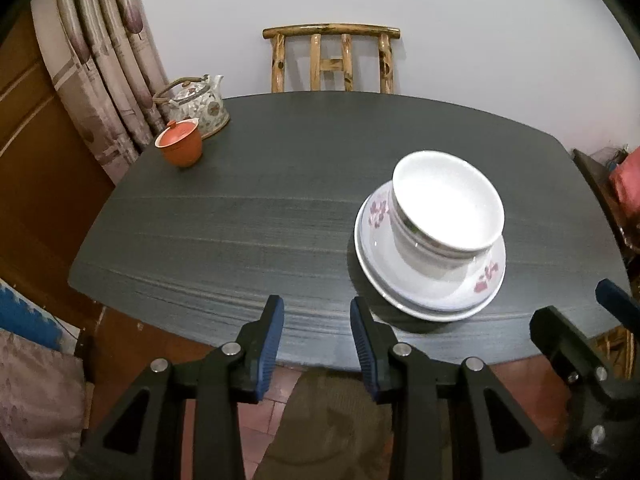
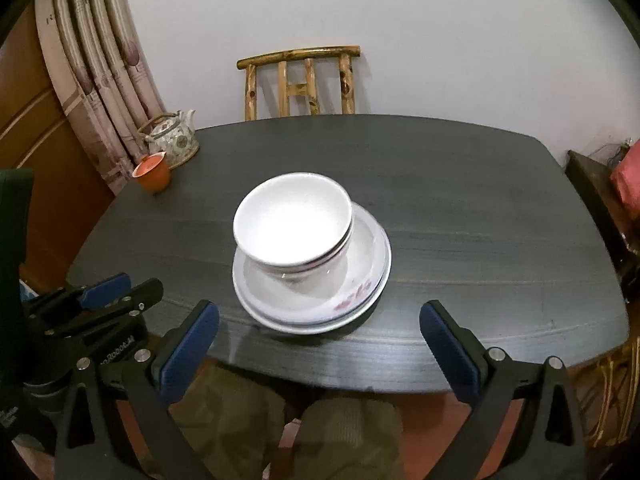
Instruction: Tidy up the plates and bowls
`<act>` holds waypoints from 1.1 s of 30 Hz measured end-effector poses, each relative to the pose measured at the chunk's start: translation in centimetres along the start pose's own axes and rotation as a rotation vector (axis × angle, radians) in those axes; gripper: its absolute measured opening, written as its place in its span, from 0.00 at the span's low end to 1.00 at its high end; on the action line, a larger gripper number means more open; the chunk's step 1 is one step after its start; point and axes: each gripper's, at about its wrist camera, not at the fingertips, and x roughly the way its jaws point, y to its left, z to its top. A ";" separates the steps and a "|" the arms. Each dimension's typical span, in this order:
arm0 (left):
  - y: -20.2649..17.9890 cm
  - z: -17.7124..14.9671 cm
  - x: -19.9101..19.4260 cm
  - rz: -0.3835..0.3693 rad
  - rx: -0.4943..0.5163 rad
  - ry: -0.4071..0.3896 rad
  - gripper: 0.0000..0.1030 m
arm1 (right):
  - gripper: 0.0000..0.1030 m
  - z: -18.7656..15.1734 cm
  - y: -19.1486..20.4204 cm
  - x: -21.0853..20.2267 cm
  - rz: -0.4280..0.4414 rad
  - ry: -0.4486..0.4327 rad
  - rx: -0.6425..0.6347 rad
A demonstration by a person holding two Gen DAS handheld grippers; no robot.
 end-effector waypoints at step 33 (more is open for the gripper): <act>1.2 -3.6 1.2 0.042 -0.024 -0.003 0.37 | 0.98 -4.0 1.5 1.1 -0.051 -0.022 -0.044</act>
